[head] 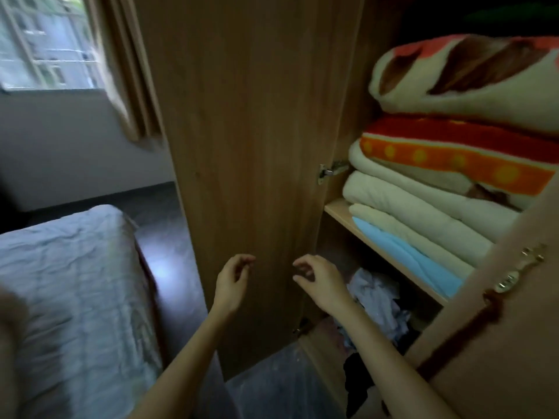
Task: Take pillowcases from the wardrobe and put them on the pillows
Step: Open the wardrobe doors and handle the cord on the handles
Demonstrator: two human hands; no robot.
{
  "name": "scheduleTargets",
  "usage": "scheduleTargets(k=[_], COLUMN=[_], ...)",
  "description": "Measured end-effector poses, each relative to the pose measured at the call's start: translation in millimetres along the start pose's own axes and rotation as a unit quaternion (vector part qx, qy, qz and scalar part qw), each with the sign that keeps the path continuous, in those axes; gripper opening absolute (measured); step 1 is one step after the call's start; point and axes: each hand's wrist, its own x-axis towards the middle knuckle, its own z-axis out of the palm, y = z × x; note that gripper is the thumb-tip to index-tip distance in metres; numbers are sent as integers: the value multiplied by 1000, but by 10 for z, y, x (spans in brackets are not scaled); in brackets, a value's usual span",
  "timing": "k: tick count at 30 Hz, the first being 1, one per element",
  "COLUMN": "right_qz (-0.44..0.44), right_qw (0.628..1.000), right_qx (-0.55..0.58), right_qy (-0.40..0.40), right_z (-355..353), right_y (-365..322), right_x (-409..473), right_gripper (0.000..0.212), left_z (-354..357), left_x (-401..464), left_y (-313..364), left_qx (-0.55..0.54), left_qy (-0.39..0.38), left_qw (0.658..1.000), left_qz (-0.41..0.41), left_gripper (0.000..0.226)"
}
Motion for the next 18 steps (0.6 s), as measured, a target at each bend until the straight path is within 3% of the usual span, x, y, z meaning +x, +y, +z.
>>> scheduleTargets(k=[6,11,15,18], right_qz=[-157,-309,-440,-523], right_qw=[976,933,869,809], right_qx=[-83,-130,-202,-254], right_qy=[-124,-131,-102,-87], right_z=[235,310,341,410], right_y=[-811,-1396,-1611,-1702], right_x=[634,1007,1186,1274], right_gripper=[32,37,33,27], left_z=[-534,-798,-741,-797], left_x=[222,435,565,599], left_y=[67,112,174,147], left_qx=[-27,-53,-58,-71], left_qy=[180,299,342,302], left_qw=[983,953,937,944], left_qz=[21,3,-33,-114], left_gripper=[29,30,21,17])
